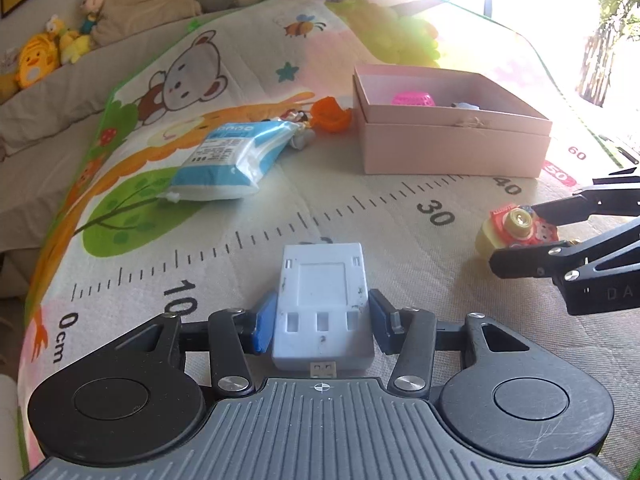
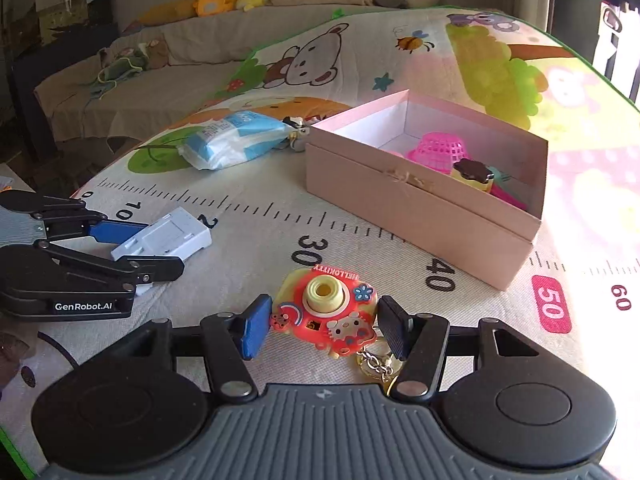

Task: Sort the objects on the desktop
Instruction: 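Lift both held toys and release them into the pink box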

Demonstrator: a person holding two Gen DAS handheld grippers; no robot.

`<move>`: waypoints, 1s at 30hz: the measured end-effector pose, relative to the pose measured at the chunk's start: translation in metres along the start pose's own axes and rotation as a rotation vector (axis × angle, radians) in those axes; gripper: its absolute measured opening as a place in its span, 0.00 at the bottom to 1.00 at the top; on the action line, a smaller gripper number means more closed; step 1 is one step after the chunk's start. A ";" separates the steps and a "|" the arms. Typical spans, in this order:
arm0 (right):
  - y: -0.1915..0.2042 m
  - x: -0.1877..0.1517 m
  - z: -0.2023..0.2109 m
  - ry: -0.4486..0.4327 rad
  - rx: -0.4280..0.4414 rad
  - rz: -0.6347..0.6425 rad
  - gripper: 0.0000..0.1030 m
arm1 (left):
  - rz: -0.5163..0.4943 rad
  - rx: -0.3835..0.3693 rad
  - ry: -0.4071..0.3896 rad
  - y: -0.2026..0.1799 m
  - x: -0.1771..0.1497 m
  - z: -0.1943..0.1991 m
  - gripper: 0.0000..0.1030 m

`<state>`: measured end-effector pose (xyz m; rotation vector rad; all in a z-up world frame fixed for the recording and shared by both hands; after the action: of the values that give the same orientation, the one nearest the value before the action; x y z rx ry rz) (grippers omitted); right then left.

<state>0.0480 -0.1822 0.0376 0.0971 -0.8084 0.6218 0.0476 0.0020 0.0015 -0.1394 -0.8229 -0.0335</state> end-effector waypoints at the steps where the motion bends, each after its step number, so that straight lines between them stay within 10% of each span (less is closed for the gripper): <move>1: 0.005 0.000 -0.003 0.002 0.019 0.005 0.56 | -0.001 0.014 -0.006 0.001 0.000 0.000 0.54; 11: 0.033 -0.003 -0.006 -0.011 0.053 0.074 0.57 | 0.018 0.036 -0.014 0.007 0.012 -0.016 0.68; 16: 0.031 -0.006 -0.003 -0.014 0.046 0.078 0.55 | 0.024 0.004 -0.011 0.005 0.013 -0.018 0.52; 30: -0.005 0.007 0.079 -0.125 -0.001 0.035 0.55 | -0.017 -0.084 -0.113 -0.010 0.034 0.062 0.51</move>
<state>0.0037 -0.2073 0.0983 0.1220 -0.9334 0.6529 0.0249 0.0014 0.0691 -0.2155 -0.9359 -0.0768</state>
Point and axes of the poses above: each gripper's, at about its wrist camera, not at the fingertips, and z roughly against the way its jaws point, y to its left, x to its top, the point moved 1 cm from there along -z, roughly the way its jaws point, and after that the axes turned 13 degrees about z, right-handed, at the moved point
